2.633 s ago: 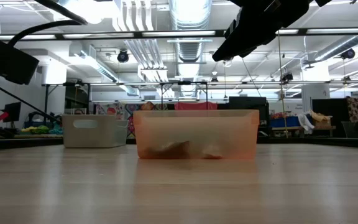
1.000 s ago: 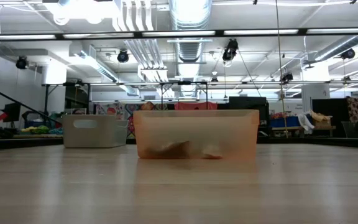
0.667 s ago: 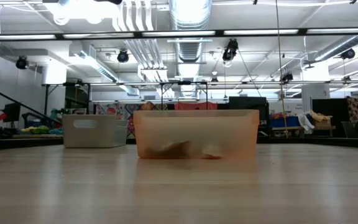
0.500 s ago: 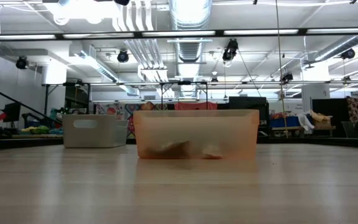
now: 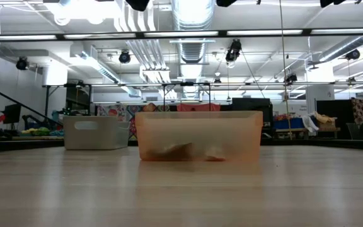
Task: Sort candy
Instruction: Put the red candy into the blue bin
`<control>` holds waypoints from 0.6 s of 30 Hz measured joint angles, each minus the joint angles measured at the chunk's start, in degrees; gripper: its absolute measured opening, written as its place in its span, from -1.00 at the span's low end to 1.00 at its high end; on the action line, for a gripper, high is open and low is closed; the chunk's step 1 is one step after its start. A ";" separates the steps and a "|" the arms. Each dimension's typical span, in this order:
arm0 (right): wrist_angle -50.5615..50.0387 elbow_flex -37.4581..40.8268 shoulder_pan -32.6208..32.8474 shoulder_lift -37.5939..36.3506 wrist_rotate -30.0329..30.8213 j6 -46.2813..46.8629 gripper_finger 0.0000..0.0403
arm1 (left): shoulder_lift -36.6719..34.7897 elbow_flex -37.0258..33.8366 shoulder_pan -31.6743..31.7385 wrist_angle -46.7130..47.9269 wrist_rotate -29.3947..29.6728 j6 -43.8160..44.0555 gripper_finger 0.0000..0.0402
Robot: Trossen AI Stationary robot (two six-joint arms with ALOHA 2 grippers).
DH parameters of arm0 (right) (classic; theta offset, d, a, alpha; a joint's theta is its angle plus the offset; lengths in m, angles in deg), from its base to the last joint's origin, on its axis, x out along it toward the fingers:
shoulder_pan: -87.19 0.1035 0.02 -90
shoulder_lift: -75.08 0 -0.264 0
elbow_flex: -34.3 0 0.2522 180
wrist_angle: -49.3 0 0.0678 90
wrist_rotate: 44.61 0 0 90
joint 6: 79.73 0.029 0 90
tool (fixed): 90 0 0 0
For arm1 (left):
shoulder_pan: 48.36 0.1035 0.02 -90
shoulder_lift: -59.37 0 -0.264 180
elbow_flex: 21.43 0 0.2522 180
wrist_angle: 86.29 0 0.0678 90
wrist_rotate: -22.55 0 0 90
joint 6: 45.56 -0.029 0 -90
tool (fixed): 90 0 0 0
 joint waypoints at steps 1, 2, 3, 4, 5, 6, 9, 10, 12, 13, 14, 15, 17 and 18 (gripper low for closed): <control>-0.08 0.00 -0.01 0.00 -0.30 -0.53 -0.35 | 0.00 0.00 -0.02 0.02 0.06 0.06 -0.97; -0.14 0.00 -0.04 0.00 -0.77 -1.12 -0.46 | 0.00 0.00 -0.04 0.13 0.24 0.11 -0.97; -0.18 0.00 -0.02 0.00 -0.95 -1.87 -0.58 | 0.00 0.00 -0.05 0.24 0.25 0.15 -0.96; -0.24 0.00 0.02 0.00 -0.87 -2.27 -0.71 | 0.00 0.00 -0.04 0.29 0.06 0.18 -0.96; -0.31 0.00 0.02 0.00 -0.89 -3.05 -0.81 | 0.00 0.00 -0.07 0.36 0.02 0.38 -0.96; -0.45 0.00 0.02 0.00 -0.95 -3.66 -0.84 | 0.00 0.00 -0.07 0.45 0.07 0.81 -0.95; -0.59 0.00 -0.01 0.00 -0.93 -3.87 -0.84 | 0.00 0.00 -0.04 0.55 0.13 1.82 -0.91; -0.74 0.00 -0.12 0.00 -0.90 -3.87 -0.84 | 0.00 0.00 -0.04 0.64 0.15 1.87 -0.88; -1.35 0.00 -0.21 0.00 -0.85 -3.87 -0.84 | -0.07 0.00 -0.02 1.35 0.38 1.92 -0.83; -1.69 0.00 -0.35 -0.01 -0.71 -3.87 -0.84 | -0.28 0.00 -0.02 2.10 0.53 1.92 -0.79; -2.10 0.00 -0.56 -0.09 -0.70 -3.87 -0.84 | -0.62 0.00 0.00 3.04 0.78 1.95 -0.76; -2.54 0.00 -0.86 -0.19 -0.68 -3.67 -0.84 | -1.11 0.00 0.00 4.20 1.51 2.22 -0.72; -3.83 0.00 -1.89 -0.63 -0.68 -2.66 -0.84 | -2.63 0.00 0.00 7.57 3.06 3.28 -0.63; -4.49 0.00 -2.53 -0.86 -0.58 -1.81 -0.84 | -3.48 0.00 0.00 9.36 3.92 3.99 -0.59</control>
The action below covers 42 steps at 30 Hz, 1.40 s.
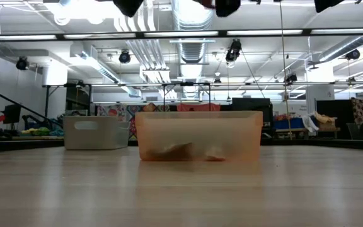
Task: Sort candy
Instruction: Put the red candy into the blue bin, then put the blue chocolate bar into the gray bin
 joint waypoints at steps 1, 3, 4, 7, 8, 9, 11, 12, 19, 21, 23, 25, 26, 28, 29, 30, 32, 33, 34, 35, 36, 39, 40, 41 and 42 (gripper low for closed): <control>-0.94 0.00 -0.68 -0.20 0.44 0.59 -0.84 | -0.80 0.00 0.04 1.87 0.60 0.80 -0.55; -3.83 -0.02 -2.04 -0.47 2.35 1.41 -0.84 | -2.55 0.00 0.15 5.58 1.07 3.00 -0.46; -5.67 0.00 -2.83 -0.49 3.89 1.40 -0.84 | -3.48 0.00 0.23 7.22 0.99 4.20 -0.41; -10.18 0.02 -5.67 -0.49 9.77 1.03 -0.84 | -6.34 0.02 0.57 12.74 1.32 7.95 -0.31; -11.30 0.02 -6.97 -0.49 11.69 0.91 -0.84 | -7.27 0.02 0.76 15.04 1.70 9.29 -0.28; -12.40 0.01 -8.42 -0.49 13.33 0.91 -0.84 | -8.28 0.02 0.89 17.35 1.83 10.27 -0.25; -13.79 0.02 -11.99 -0.35 16.66 0.85 -0.84 | -10.38 0.02 1.18 22.28 2.04 12.33 -0.21; -13.79 0.00 -14.13 -0.11 18.31 0.80 -0.84 | -11.59 0.02 1.28 25.03 2.05 13.58 -0.19; -13.76 -1.75 -31.14 3.82 19.33 8.75 -0.78 | -18.14 0.02 1.97 42.27 2.13 25.60 -0.15; -13.55 -1.92 -34.60 5.62 17.22 12.19 -0.71 | -19.03 0.02 1.97 46.21 2.06 29.52 -0.15; -13.31 -2.24 -37.02 8.03 13.58 14.09 -0.63 | -19.44 0.02 1.90 49.79 2.02 32.73 -0.15; -13.28 -3.06 -38.47 10.72 11.44 15.94 -0.57 | -19.37 0.02 1.90 52.20 2.03 34.74 -0.15; -13.26 -3.62 -38.77 11.95 11.46 16.26 -0.53 | -19.19 0.02 1.90 53.05 2.03 35.34 -0.15; -13.51 -5.11 -39.03 14.17 11.45 16.44 -0.46 | -18.62 0.02 1.90 54.00 2.02 35.76 -0.15; -14.33 -6.06 -39.04 15.07 11.46 16.64 -0.41 | -18.36 0.02 1.90 54.06 2.00 35.87 -0.15; -15.61 -7.23 -39.03 15.96 11.45 16.67 -0.36 | -18.17 0.02 1.90 54.09 2.00 36.11 -0.15; -19.31 -9.63 -39.02 17.26 11.50 16.62 -0.25 | -18.07 0.02 1.90 54.76 1.28 37.34 -0.15; -21.68 -10.92 -39.00 17.66 11.62 16.61 -0.19 | -18.07 0.02 1.91 55.23 0.39 38.35 -0.15; -24.31 -12.01 -39.00 17.74 11.70 16.61 -0.15 | -18.09 0.02 1.90 55.72 -1.16 39.87 -0.15; -27.09 -13.10 -38.94 17.70 11.72 16.61 -0.10 | -18.09 0.02 1.87 56.49 -2.87 41.79 -0.15; -29.62 -14.22 -38.85 17.44 11.74 16.61 -0.06 | -18.11 0.02 1.74 57.46 -4.78 44.00 -0.15; -37.89 -17.04 -38.01 15.73 11.87 16.90 0.02 | -17.86 0.02 0.69 60.12 -10.97 52.24 -0.15; -40.35 -17.85 -37.53 15.06 11.86 16.94 0.04 | -17.50 0.02 0.05 61.15 -12.98 55.01 -0.15; -42.72 -18.63 -36.88 14.42 11.86 17.01 0.04 | -17.07 0.02 -0.70 61.83 -14.79 57.71 -0.15; -45.16 -19.27 -36.23 13.68 11.85 17.02 0.05 | -16.60 0.02 -1.55 62.26 -16.49 60.34 -0.15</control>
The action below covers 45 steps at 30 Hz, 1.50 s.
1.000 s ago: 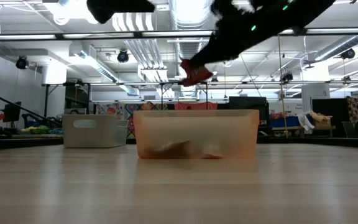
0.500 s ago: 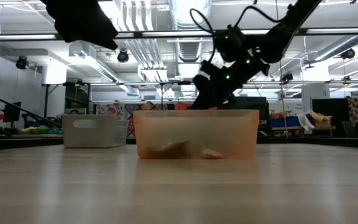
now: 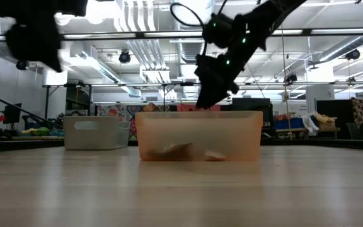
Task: Sort candy
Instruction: Put the blue chocolate bar into the gray bin
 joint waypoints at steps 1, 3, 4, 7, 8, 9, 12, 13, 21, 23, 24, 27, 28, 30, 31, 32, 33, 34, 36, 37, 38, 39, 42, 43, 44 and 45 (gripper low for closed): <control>-2.34 -0.47 0.77 -0.78 -0.08 0.06 0.05 | 0.50 0.00 -0.89 0.28 -1.59 2.51 -0.15; -5.47 -1.12 2.60 -2.46 -0.08 0.52 0.04 | 1.68 0.00 -2.94 0.13 -4.83 7.82 -0.15; -6.47 -1.22 3.63 -3.37 -0.08 0.66 0.03 | 2.45 0.00 -4.08 0.15 -6.23 10.54 -0.15; -7.54 -0.71 7.17 -6.27 -0.15 0.90 0.02 | 5.08 0.00 -7.53 0.22 -10.01 18.81 -0.15; -7.73 -0.34 8.38 -7.22 -0.15 0.92 0.02 | 6.01 0.02 -8.67 0.29 -11.29 21.39 -0.15; -7.89 -0.05 9.58 -8.10 -0.10 1.16 0.02 | 7.22 0.45 -9.91 0.99 -12.88 23.97 -0.15; -7.90 0.50 12.87 -10.52 0.02 2.47 0.02 | 10.97 2.88 -13.39 5.50 -17.05 31.02 -0.15; -7.83 0.59 13.81 -11.31 0.03 2.71 0.02 | 12.22 4.12 -14.39 7.27 -18.19 32.91 -0.15; -7.01 0.73 19.09 -13.49 0.07 3.89 0.02 | 24.86 15.77 -19.15 19.83 -18.92 39.51 -0.16; -6.67 0.75 19.68 -13.35 0.09 3.89 0.02 | 27.78 17.19 -19.37 19.87 -20.45 39.45 -0.16; -6.52 0.75 19.84 -13.27 0.09 3.98 0.02 | 29.09 17.74 -19.41 19.98 -21.29 39.47 -0.16; -6.55 0.78 20.11 -12.90 0.11 4.93 0.02 | 32.43 18.89 -19.50 20.29 -22.84 39.43 -0.16; -6.57 0.81 20.18 -12.88 0.10 5.04 0.02 | 33.25 19.15 -19.52 20.28 -23.38 39.42 -0.16; -6.53 0.82 20.20 -12.90 0.11 5.11 0.02 | 34.62 19.47 -19.53 20.31 -24.01 39.42 -0.16; -6.50 0.82 20.25 -12.90 0.13 5.24 0.02 | 35.14 19.52 -19.55 20.31 -24.02 39.42 -0.16; -6.53 0.83 20.31 -12.90 0.13 5.42 0.02 | 35.60 19.52 -19.57 20.35 -24.02 39.42 -0.16; -6.55 0.84 20.33 -12.90 0.13 5.51 0.02 | 35.97 19.52 -19.55 20.35 -24.02 39.42 -0.16; -6.56 0.84 20.33 -12.90 0.13 5.54 0.02 | 36.28 19.40 -19.55 20.31 -24.02 39.48 -0.16; -6.50 0.86 20.49 -12.90 0.15 5.55 0.02 | 36.95 19.03 -19.56 20.65 -24.23 39.76 -0.16; -6.48 0.95 20.55 -12.90 0.18 5.55 0.02 | 37.17 18.99 -19.53 20.57 -24.37 39.82 -0.16; -6.50 1.06 20.59 -12.88 0.15 5.54 0.02 | 37.34 18.88 -19.52 20.48 -24.44 39.81 -0.16; -6.51 1.17 20.70 -12.88 0.15 5.53 0.02 | 37.50 18.80 -19.52 20.44 -24.49 39.77 -0.16; -6.50 1.61 20.84 -12.88 0.15 5.55 0.02 | 37.80 18.48 -19.52 20.44 -24.48 39.59 -0.16; -6.48 1.81 20.84 -12.88 0.15 5.55 0.02 | 37.84 18.45 -19.55 20.44 -24.45 39.57 -0.17; -6.48 1.98 20.86 -12.88 0.15 5.55 0.02 | 37.91 18.45 -19.56 20.44 -24.38 39.55 -0.18; -6.48 2.18 20.88 -12.88 0.15 5.61 0.02 | 37.94 18.44 -19.60 20.46 -24.26 39.53 -0.21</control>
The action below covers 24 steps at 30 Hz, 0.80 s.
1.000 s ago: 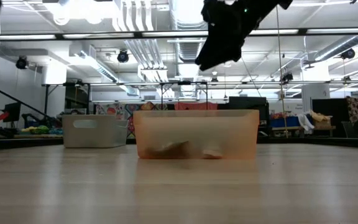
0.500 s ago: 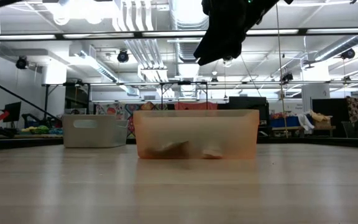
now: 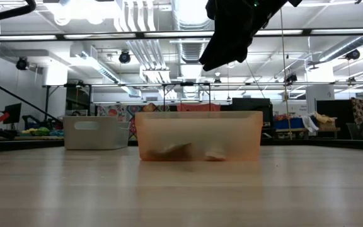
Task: Sort candy
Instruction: Put the blue chocolate bar into the gray bin
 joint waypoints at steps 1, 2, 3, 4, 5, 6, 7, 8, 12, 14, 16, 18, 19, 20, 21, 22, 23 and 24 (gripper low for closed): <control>0.11 0.22 0.00 0.00 0.00 0.17 0.02 | 0.00 -0.02 -0.08 0.00 0.08 0.00 -0.24; 0.17 0.42 0.00 0.00 0.00 0.31 0.02 | 0.04 -0.02 -0.16 0.03 0.23 0.00 -0.28; 0.19 0.69 0.00 0.00 0.00 0.40 0.02 | 0.04 -0.02 -0.27 0.04 0.36 0.00 -0.34; 0.19 0.98 0.00 0.00 0.00 0.40 0.02 | 0.07 -0.02 -0.37 0.15 0.47 0.00 -0.40; 0.18 1.24 0.00 0.02 0.00 0.41 0.02 | 0.11 -0.01 -0.46 0.32 0.56 0.00 -0.48; 0.18 1.48 0.00 0.04 0.00 0.42 0.02 | 0.12 0.11 -0.54 0.39 0.70 0.00 -0.56; 0.18 1.70 0.01 0.04 0.00 0.42 0.02 | 0.17 0.26 -0.58 0.38 0.76 0.00 -0.64; 0.15 1.92 0.02 0.04 0.00 0.42 0.02 | 0.21 0.39 -0.58 0.56 0.78 -0.01 -0.72; 0.04 2.09 0.11 0.04 -0.03 0.42 0.02 | 0.41 2.08 -0.60 2.09 1.62 -1.34 -0.94; -0.02 2.09 0.24 0.03 -0.04 0.38 0.02 | 0.66 3.79 -0.70 3.02 4.06 -2.57 -0.92; -0.05 2.09 0.65 -0.08 -0.08 0.30 0.02 | 0.56 6.21 -0.59 4.33 7.03 -3.89 -0.89; -0.26 2.09 1.32 -0.49 -0.12 -0.15 0.02 | 0.14 8.79 -0.38 5.77 10.62 -5.67 -0.89; -0.25 2.09 1.74 -0.78 -0.13 -0.32 0.02 | -0.13 9.97 -0.21 6.62 12.66 -6.58 -0.89; -0.29 2.09 2.20 -1.08 -0.13 -0.50 0.02 | -0.45 11.07 -0.09 7.41 14.88 -7.36 -0.91; -0.35 2.09 2.70 -1.33 -0.15 -0.67 0.02 | -0.84 12.24 0.16 8.36 17.12 -8.30 -0.92; -0.36 2.09 3.22 -1.68 -0.13 -0.91 0.02 | -1.45 13.27 0.41 8.93 19.85 -9.27 -0.93; -0.48 2.09 3.78 -2.07 -0.15 -1.38 0.02 | -2.17 14.25 0.71 9.60 22.82 -10.40 -0.94; -0.64 2.09 4.33 -2.61 -0.13 -1.69 0.02 | -2.91 15.10 1.14 10.15 25.85 -11.83 -0.94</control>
